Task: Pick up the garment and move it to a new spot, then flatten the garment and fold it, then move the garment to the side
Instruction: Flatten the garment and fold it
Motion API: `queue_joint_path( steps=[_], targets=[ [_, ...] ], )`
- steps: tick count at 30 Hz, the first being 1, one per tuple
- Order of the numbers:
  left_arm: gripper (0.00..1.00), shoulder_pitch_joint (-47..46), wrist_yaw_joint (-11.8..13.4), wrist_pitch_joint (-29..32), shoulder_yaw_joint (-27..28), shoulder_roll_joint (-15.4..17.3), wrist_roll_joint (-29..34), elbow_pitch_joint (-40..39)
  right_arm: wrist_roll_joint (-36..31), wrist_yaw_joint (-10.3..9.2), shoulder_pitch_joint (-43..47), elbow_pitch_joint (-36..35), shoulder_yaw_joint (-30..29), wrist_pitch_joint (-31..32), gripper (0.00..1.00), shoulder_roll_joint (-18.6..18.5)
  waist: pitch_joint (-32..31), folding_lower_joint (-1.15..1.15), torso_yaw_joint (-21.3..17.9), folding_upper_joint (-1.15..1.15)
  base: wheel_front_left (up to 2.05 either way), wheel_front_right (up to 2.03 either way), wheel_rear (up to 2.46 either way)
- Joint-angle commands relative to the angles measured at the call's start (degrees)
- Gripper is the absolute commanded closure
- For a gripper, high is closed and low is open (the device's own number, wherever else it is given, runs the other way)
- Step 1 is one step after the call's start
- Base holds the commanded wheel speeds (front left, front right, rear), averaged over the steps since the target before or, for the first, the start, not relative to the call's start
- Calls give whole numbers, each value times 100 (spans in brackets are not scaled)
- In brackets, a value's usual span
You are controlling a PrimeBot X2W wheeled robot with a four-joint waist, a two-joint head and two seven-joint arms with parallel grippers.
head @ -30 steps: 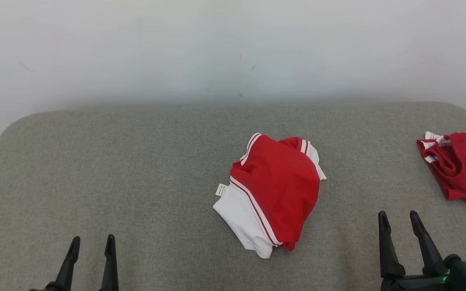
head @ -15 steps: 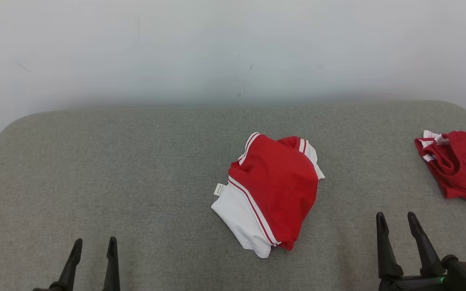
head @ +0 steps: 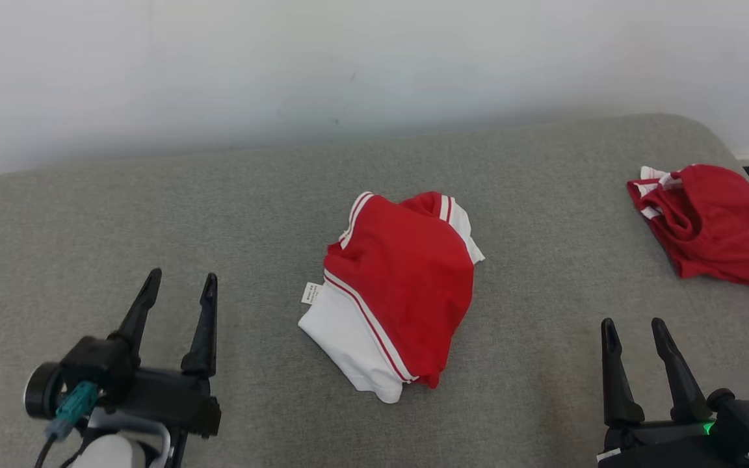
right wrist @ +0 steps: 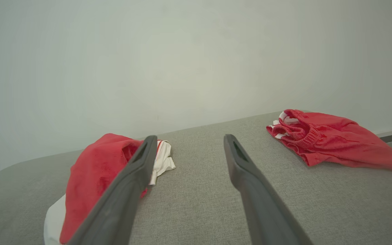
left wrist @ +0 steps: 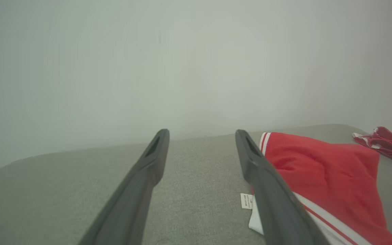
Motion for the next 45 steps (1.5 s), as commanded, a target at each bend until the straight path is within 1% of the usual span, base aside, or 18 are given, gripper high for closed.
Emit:
queue_joint_path(
  steps=[1, 10, 15, 24, 30, 31, 32, 33, 36, 40, 42, 45],
  targets=[
    [0, -239, -37, 36, -56, 8, -60, 151, 54, -14, -69, 11, 6, -49, 0, -6, 270, 0, -290, 0, 0, 0, 0],
    [0, -1097, -68, 278, -583, 152, -234, 1098, 114, -14, -336, 148, -15, -113, 0, 18, 651, 0, -659, 0, 0, 0, 0],
    [0, -1325, -75, 345, -898, 208, -303, 1689, 140, -14, -432, 215, -6, -145, 0, 25, 793, 0, -759, 0, 0, 0, 0],
    [0, -1568, -74, 486, -1674, 284, -623, 2575, 162, -14, -566, 306, 43, -154, 0, 39, 895, 0, -868, 0, 0, 0, 0],
    [0, -1663, -75, 685, -1975, 247, -819, 3117, 178, -14, -585, 318, 49, -155, 0, 23, 882, 0, -949, 0, 0, 0, 0],
    [54, -1664, -76, 709, -2046, 224, -879, 3193, 179, -14, -576, 315, 39, -155, 0, 20, 875, 0, -956, 0, 0, 0, 0],
    [75, -1676, -76, 687, -2104, 206, -940, 3244, 178, -14, -560, 305, 24, -155, 0, 21, 867, 0, -956, 0, 0, 0, 0],
    [100, -1690, -76, 659, -2167, 205, -965, 3284, 171, -14, -539, 295, 11, -155, 0, 23, 857, 0, -951, 0, 0, 0, 0],
    [100, -1759, -74, 463, -2273, 218, -1125, 3320, 149, -14, -459, 283, -53, -156, 0, 30, 793, 0, -876, 0, 0, 0, 0],
    [100, -1953, -72, 192, -2162, 388, -1263, 3305, 133, -14, -395, 266, -55, -155, 0, 42, 661, 0, -701, 0, 0, 0, 0],
    [100, -2073, -48, 91, -2032, 536, -1300, 3246, 146, -14, -347, 263, -55, -155, 0, 39, 594, 0, -599, 0, 0, 0, 0],
    [100, -2302, 21, 2, -1797, 855, -1313, 3083, 167, -14, -317, 270, -45, -155, 0, 47, 497, 0, -462, 0, 0, 0, 0]
  ],
)
